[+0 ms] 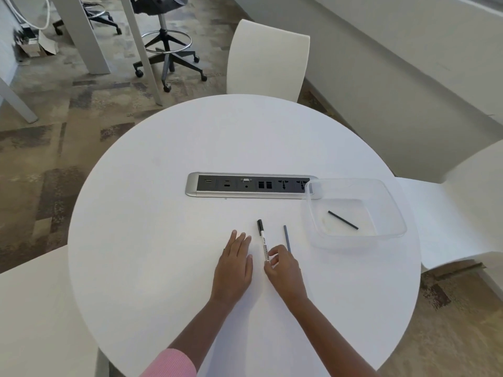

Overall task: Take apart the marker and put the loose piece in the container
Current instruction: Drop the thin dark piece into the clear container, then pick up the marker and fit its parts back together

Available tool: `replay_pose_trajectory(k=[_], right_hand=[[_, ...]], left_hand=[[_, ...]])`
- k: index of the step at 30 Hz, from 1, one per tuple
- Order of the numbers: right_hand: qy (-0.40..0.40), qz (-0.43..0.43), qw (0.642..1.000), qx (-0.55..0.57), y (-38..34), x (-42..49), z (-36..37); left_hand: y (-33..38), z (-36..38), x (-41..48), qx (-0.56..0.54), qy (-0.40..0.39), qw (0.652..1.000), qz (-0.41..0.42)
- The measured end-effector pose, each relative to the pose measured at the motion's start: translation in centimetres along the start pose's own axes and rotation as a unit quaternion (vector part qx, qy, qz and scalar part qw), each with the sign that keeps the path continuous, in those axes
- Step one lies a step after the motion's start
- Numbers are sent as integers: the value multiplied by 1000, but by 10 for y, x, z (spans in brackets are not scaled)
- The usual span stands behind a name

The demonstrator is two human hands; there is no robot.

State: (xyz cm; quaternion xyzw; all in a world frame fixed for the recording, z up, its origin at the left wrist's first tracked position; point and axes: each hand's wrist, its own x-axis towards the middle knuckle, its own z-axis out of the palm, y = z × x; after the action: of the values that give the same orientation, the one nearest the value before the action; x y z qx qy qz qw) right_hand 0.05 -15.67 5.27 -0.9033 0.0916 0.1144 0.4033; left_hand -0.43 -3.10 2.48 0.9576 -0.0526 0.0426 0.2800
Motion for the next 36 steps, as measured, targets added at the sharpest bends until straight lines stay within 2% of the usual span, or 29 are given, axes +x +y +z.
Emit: replay_pose_trajectory(k=[2, 5, 7, 10, 15, 20, 22, 26, 33, 36], right_hand=[[10, -8, 998, 57, -7, -3, 0], [24, -48, 993, 105, -16, -8, 1], [20, -70, 990, 121, -20, -10, 3], [8, -85, 989, 121, -21, -10, 4], [0, -89, 991, 100, -21, -3, -4], [91, -66, 993, 22, -7, 18, -16], [115, -53, 992, -26, 0, 24, -18], [103, -29, 987, -118, 5, 28, -17], [82, 3, 986, -144, 5, 30, -12], [58, 74, 994, -59, 5, 30, -17]], left_hand=[[7, -6, 2, -87, -2, 995, -43], [21, -19, 8, -219, 1, 965, -140], [27, -25, 14, -306, -9, 930, -206], [30, -30, 19, -434, -24, 864, -252], [22, -37, 24, -508, -20, 806, -304], [9, -46, 29, -636, 31, 669, -383], [4, -49, 28, -670, 42, 629, -393], [1, -53, 27, -712, 58, 560, -419], [2, -54, 28, -750, 86, 480, -446], [3, -55, 28, -762, 94, 458, -449]])
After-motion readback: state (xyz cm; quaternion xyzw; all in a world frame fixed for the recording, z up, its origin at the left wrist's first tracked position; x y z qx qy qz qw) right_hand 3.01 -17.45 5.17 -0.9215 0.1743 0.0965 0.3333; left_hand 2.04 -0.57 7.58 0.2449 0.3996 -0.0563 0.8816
